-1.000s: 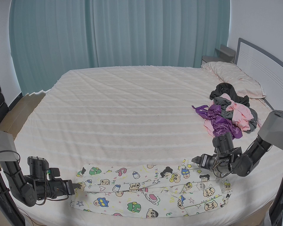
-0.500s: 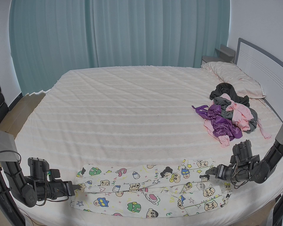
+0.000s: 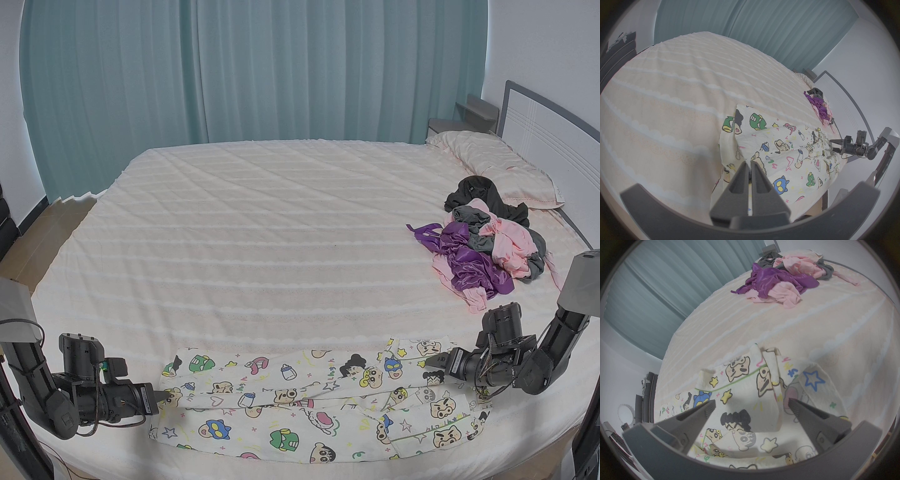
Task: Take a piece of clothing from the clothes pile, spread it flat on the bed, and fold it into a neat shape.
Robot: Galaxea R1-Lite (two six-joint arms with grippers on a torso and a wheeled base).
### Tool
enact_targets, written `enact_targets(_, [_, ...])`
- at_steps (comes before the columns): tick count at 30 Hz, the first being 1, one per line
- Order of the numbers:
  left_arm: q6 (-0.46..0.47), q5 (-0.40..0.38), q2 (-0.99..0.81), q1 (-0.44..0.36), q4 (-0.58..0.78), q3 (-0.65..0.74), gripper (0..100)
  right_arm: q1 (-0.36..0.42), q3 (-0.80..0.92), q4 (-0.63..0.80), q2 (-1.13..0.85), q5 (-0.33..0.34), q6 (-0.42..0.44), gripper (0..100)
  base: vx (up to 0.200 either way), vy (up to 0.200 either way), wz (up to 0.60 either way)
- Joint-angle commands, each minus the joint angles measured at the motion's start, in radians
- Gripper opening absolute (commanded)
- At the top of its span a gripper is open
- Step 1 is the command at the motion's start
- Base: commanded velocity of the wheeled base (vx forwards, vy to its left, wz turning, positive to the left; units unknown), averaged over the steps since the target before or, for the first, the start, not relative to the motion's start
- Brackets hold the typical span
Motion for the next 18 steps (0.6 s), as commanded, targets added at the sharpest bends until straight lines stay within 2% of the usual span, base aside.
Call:
enact_targets(1, [0.000, 0.000, 0.002, 0.001, 0.000, -0.002, 0, 0.005, -0.007, -0.006, 0.072, 0.004, 0.010, 0, 0.000, 0.000, 0.00])
enact_targets(5, [0.000, 0.003, 0.002, 0.001, -0.002, -0.007, 0, 0.004, -0.005, -0.008, 0.071, 0.004, 0.013, 0, 0.000, 0.000, 0.00])
enact_targets(10, [-0.011, 0.013, -0.007, -0.002, 0.000, -0.033, 0, -0.004, -0.002, -0.006, 0.022, 0.006, 0.082, 0, 0.000, 0.000, 0.00])
enact_targets(13, [-0.025, 0.019, -0.015, -0.005, 0.000, -0.048, 0, -0.007, 0.001, -0.006, 0.006, 0.009, 0.090, 0, 0.000, 0.000, 0.00])
enact_targets(15, [-0.124, 0.055, -0.051, -0.028, 0.004, -0.112, 0, -0.024, -0.004, -0.006, -0.011, 0.021, 0.092, 0, 0.000, 0.000, 0.00])
enact_targets(17, [-0.152, 0.074, -0.054, -0.042, 0.009, -0.134, 0, -0.028, -0.007, -0.008, -0.015, 0.021, 0.092, 0, 0.000, 0.000, 0.00])
enact_targets(18, [-0.169, 0.129, -0.045, -0.062, 0.010, -0.175, 0, -0.035, -0.014, -0.010, -0.024, 0.022, 0.093, 0, 0.000, 0.000, 0.00])
